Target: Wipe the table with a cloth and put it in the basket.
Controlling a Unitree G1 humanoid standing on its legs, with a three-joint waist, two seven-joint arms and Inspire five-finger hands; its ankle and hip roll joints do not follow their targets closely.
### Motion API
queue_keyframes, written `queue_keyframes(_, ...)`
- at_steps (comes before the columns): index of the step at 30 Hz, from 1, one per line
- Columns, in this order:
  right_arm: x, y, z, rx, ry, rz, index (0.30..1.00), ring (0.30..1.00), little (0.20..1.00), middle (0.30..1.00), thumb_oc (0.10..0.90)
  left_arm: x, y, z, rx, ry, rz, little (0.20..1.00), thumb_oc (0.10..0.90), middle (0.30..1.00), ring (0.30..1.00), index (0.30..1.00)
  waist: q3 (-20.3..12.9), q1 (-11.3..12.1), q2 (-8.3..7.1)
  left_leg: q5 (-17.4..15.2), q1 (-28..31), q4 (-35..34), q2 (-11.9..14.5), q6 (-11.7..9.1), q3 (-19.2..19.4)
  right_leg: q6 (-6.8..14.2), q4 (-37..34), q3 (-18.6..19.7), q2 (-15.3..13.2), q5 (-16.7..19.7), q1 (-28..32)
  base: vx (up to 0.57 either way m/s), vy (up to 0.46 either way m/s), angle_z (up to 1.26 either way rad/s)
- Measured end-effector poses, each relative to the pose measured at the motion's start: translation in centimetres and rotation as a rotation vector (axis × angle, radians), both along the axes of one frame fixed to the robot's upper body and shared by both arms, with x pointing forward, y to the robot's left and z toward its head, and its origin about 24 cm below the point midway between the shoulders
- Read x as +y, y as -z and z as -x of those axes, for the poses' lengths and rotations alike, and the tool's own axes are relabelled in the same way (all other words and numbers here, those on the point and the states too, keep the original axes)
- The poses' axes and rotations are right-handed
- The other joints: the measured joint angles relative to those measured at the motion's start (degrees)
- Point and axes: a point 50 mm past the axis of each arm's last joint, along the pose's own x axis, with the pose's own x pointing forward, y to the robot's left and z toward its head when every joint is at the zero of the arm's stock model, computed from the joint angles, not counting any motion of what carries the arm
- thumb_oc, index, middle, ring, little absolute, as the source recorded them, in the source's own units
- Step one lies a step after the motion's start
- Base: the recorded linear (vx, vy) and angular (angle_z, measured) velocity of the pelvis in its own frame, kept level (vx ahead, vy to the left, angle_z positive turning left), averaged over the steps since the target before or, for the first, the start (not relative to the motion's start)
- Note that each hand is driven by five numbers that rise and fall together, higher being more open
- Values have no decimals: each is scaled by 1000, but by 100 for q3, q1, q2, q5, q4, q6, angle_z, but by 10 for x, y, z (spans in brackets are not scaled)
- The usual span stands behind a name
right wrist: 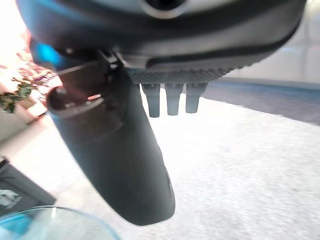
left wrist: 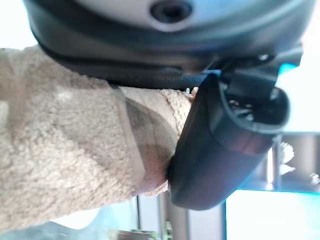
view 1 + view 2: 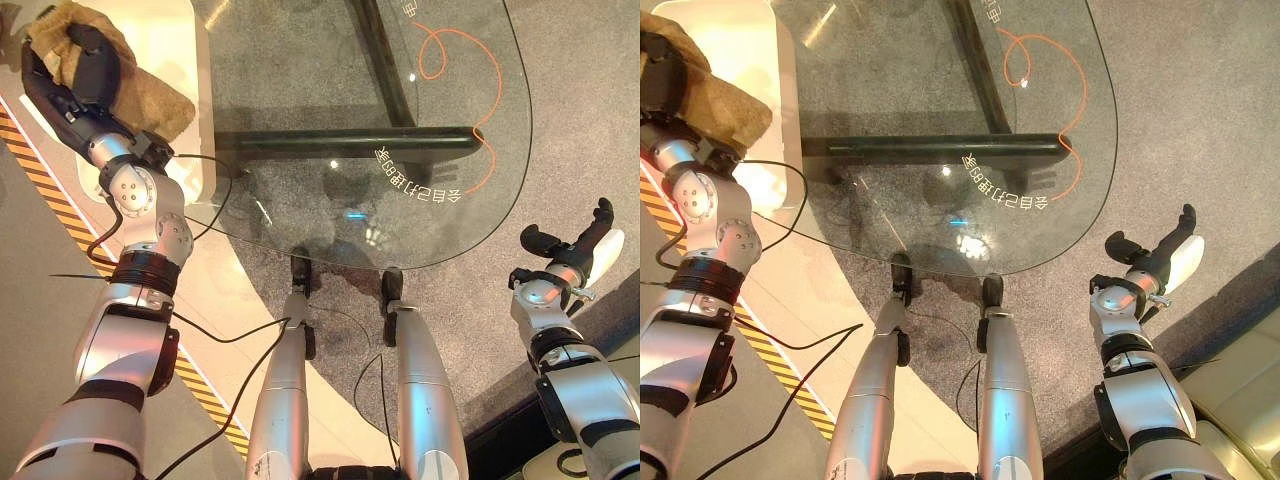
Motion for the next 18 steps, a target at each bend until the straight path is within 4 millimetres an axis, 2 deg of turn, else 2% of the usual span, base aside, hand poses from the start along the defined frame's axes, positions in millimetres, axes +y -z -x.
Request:
queue_keyframes(13, -2, 16, 4, 105, -63, -41, 900, 900, 900, 900, 800, 18, 16, -7, 321, -147, -226, 200, 100, 300, 300, 300, 0, -21, 0, 2, -1, -2, 2, -2, 26, -8, 15, 22, 0, 11, -27, 4, 26, 0)
queue_keyframes(18, -2, 17, 5, 112, -72, -42, 900, 900, 900, 900, 800, 22, 20, -7, 361, -182, -219, 200, 100, 300, 300, 300, 0, -31, 0, 2, -14, -4, 2, -2, 32, -8, 19, 26, 0, 12, -43, 3, 13, 0)
